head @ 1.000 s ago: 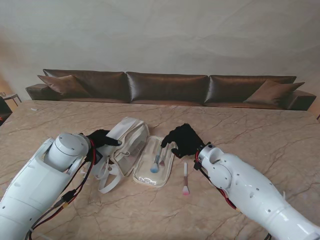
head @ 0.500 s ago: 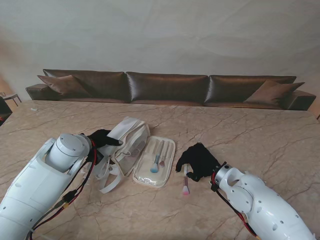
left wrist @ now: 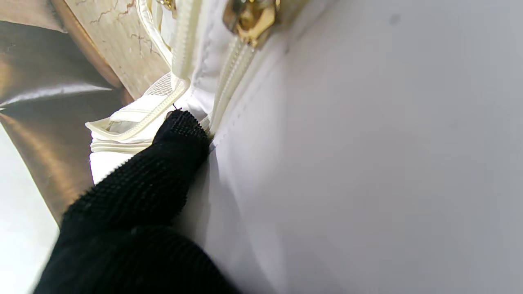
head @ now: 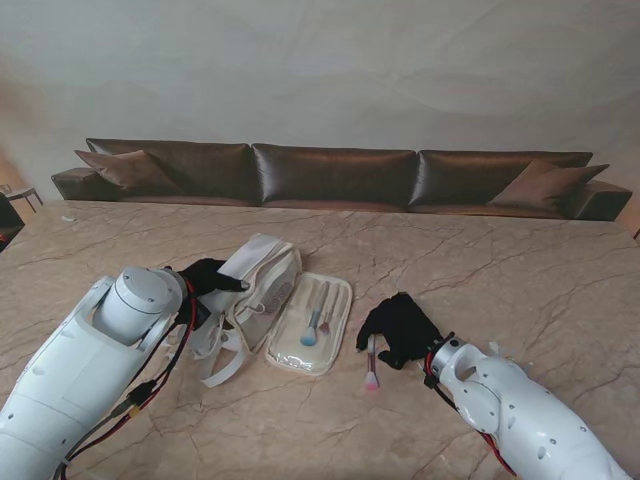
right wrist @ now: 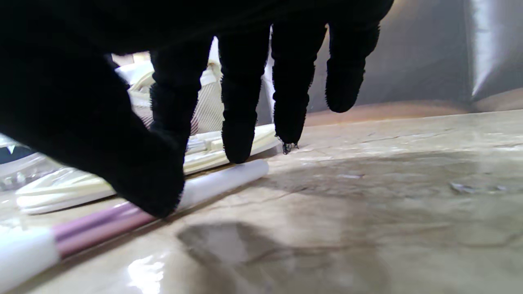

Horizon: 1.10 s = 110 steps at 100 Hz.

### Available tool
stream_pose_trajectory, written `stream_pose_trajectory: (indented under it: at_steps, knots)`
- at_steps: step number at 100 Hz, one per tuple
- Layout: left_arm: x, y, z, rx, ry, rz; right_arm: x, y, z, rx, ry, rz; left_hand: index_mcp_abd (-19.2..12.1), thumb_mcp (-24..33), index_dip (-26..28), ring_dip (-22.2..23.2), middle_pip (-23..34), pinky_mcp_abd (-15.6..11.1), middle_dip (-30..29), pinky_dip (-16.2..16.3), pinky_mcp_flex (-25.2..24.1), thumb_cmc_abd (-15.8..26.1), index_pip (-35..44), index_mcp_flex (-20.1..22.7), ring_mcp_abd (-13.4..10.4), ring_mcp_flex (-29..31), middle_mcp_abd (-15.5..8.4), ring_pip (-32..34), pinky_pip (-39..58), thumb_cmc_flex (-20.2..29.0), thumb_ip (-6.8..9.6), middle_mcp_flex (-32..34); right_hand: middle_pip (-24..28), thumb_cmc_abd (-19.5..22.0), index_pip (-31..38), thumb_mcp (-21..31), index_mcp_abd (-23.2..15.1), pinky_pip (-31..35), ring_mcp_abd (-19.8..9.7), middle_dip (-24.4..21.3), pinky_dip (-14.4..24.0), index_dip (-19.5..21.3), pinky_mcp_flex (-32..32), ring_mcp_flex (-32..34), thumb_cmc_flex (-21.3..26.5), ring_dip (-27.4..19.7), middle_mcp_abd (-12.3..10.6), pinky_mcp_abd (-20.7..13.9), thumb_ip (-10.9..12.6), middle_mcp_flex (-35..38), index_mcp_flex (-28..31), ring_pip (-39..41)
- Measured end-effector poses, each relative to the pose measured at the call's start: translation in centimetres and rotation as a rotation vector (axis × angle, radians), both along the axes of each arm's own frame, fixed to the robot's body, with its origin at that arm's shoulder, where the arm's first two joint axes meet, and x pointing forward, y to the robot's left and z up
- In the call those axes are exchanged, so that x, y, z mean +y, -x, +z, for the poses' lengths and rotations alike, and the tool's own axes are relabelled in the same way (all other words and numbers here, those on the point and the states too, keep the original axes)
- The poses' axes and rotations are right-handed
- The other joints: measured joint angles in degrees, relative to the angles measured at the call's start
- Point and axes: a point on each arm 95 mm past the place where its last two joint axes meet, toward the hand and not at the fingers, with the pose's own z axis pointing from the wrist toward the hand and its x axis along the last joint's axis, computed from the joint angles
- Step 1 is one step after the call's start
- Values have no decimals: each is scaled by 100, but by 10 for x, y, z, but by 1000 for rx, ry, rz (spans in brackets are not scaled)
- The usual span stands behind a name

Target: Pack the cosmetics bag

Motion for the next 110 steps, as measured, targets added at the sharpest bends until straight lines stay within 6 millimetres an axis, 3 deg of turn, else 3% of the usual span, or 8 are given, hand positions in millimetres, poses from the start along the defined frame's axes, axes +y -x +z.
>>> stream_pose_trajectory:
  at_steps: [10,18,24,38,58,95,102,110]
  knots:
    - [0,1,0,1,1,1,-2,-3,-2,-10,-7,-15,0,-1,0,0,0,0,0,0,0,1,0,0,0,0,1,0,0,1,0,-4,0,0,1,0,-8,0,0,10,0,36,0,0,0,-6,-2,2,96,0,0,53]
    - [0,2,0,3,1,0,-2,-6,-2,8,5,-15,0,-2,0,0,0,0,0,0,0,1,0,-1,0,-1,1,0,0,1,0,-4,-33,-2,2,0,-10,19,0,95,0,73,0,0,0,-7,-235,2,158,-155,0,58]
    - [0,2,0,3,2,1,-1,-8,-1,12,11,-9,0,-3,0,0,0,0,0,0,0,1,0,-1,0,-1,1,0,0,1,0,-4,-37,-58,2,0,-39,24,0,27,-2,75,0,0,0,-7,-109,5,158,-54,0,59]
    - [0,3,0,5,2,4,-1,-12,-7,24,12,-9,0,-4,-2,0,0,0,0,0,0,1,0,-1,0,-1,1,0,0,1,0,-4,-37,-148,158,30,-224,24,0,26,-55,75,0,-1,-32,-11,-135,5,-192,-54,167,60]
    - [1,4,1,7,1,3,1,-16,-7,-2,15,-12,0,-7,-4,0,0,0,0,0,0,2,0,-3,0,-1,1,0,0,2,0,-4,-37,-202,727,-68,-581,92,0,25,-57,-404,0,-1,-87,-11,-86,6,-858,-46,466,68]
    - [1,4,1,8,0,0,3,-17,-2,-13,52,13,0,-9,-5,0,0,0,4,0,0,2,0,-4,0,-1,1,0,-1,3,0,-4,13,-495,1481,-88,-1040,123,0,25,-57,-1282,1,4,-80,-11,-155,6,-932,246,1235,126]
    - [1,4,1,8,1,0,3,-16,-1,-16,67,28,0,-9,-5,0,0,0,8,0,0,2,0,-4,0,-1,1,0,-1,3,0,-4,13,-474,1489,-87,-1040,124,0,26,-59,-1233,1,4,-80,-11,-155,1,-933,247,1234,126]
    - [1,4,1,8,1,0,4,-16,0,-4,92,51,0,-9,-5,0,0,0,13,0,0,2,0,-4,0,-1,1,0,-1,3,0,-4,13,-119,1256,-75,-1040,56,0,25,-71,-469,2,-132,-71,-35,-155,-45,-933,236,1023,132]
